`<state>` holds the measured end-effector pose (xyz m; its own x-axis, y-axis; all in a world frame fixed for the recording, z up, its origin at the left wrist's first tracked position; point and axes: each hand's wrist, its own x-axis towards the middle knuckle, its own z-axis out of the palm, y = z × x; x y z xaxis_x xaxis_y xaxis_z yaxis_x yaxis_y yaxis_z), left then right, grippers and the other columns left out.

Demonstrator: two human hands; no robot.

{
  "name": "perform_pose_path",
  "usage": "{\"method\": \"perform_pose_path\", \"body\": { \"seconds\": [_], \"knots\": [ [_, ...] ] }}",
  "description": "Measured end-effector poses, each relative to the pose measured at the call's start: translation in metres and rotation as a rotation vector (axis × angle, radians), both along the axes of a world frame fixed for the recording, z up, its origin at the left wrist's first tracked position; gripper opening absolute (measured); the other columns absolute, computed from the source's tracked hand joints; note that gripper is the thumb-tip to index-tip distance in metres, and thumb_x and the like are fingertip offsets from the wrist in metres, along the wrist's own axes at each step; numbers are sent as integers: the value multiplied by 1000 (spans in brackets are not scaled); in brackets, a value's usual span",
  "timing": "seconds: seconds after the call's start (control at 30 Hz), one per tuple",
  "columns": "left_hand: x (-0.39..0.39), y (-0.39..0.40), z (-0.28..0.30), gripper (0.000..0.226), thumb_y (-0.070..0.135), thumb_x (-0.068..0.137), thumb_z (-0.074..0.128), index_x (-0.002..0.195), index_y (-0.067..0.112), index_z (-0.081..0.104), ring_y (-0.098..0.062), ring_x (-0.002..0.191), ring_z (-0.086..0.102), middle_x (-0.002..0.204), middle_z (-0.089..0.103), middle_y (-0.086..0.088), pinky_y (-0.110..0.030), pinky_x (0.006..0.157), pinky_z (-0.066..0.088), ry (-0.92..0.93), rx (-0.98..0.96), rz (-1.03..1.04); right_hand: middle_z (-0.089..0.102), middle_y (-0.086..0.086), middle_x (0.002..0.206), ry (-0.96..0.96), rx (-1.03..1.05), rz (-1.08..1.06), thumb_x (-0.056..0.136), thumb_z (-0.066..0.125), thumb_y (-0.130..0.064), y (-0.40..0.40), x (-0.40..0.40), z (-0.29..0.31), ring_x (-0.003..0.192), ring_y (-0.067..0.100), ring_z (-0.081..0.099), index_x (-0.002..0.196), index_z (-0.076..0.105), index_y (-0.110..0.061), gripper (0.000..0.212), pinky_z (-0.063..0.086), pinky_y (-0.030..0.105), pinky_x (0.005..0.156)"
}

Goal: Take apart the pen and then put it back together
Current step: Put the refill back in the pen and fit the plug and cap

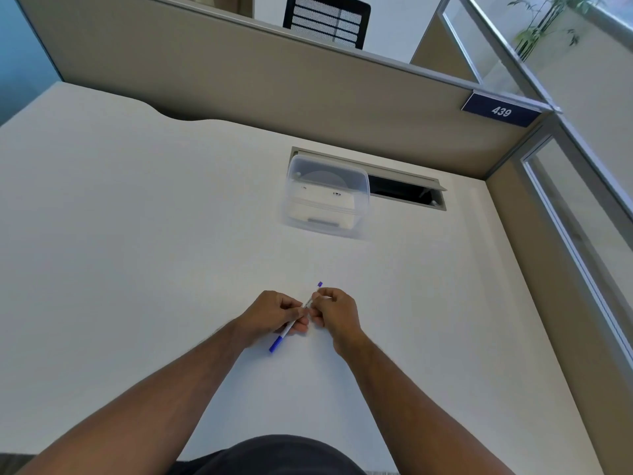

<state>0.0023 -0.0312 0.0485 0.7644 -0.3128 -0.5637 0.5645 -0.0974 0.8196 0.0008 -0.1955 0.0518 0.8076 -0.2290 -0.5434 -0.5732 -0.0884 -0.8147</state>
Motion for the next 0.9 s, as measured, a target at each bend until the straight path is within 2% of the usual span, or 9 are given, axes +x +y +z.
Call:
{"method": "perform_pose_path", "body": {
  "seconds": [0.1,0.2,0.33,0.5,0.67,0.7,0.77,0.83,0.9],
  "knots": [
    [2,0,1,19,18,96,67,100,3,77,-28,90,79,95,81,-15,-36,81,62,13,-9,24,73,7,89,-22,-171,96,83,65,-27,4,-7,-6,79,23,72,94,63,-17,15,61,43,75],
    [5,-3,2,18,16,97,65,104,2,75,-26,92,79,98,81,-14,-39,86,61,39,-35,88,69,3,87,-54,-353,140,87,66,-24,3,-10,-5,81,22,68,86,56,-18,12,59,42,78],
    [13,-10,5,17,14,97,64,105,4,75,-26,84,78,96,80,-15,-34,74,63,37,-21,169,74,7,89,-16,-285,285,86,70,-29,5,-11,3,82,24,74,92,61,-8,23,61,39,75],
    [23,-18,4,14,15,94,67,95,8,78,-37,98,75,94,80,-15,-49,92,60,-3,45,174,74,6,86,-38,-382,402,81,70,-24,15,-10,-4,80,25,73,87,62,-9,18,62,45,79],
    [26,-20,6,15,12,96,63,96,9,77,-32,98,76,99,80,-14,-45,91,61,-12,52,222,69,9,86,-47,-473,382,82,67,-19,20,-3,-1,78,23,66,82,61,-7,13,56,39,77],
    [26,-20,7,16,11,96,62,95,9,78,-29,97,76,98,80,-12,-42,91,61,-57,73,228,68,7,85,-40,-489,376,81,67,-20,20,-2,-1,76,20,63,85,62,-6,15,55,37,74],
    [25,-19,9,20,10,97,57,99,11,77,-23,98,74,101,80,-5,-32,90,58,-258,278,212,64,0,81,-18,-524,370,80,66,-20,19,2,-1,73,15,60,88,63,-9,14,52,31,70],
    [22,-16,10,25,12,100,52,114,11,73,-21,109,69,115,76,-4,-25,94,50,-466,545,182,60,-4,76,8,-570,379,80,66,-18,19,4,-2,70,13,58,89,64,-9,13,49,26,64],
    [19,-12,5,32,12,102,48,128,11,67,-21,126,61,136,66,-4,-27,106,43,-593,668,117,59,-4,74,22,-620,403,81,65,-17,19,6,-2,69,13,57,91,64,-8,14,47,24,63]
  ]
}}
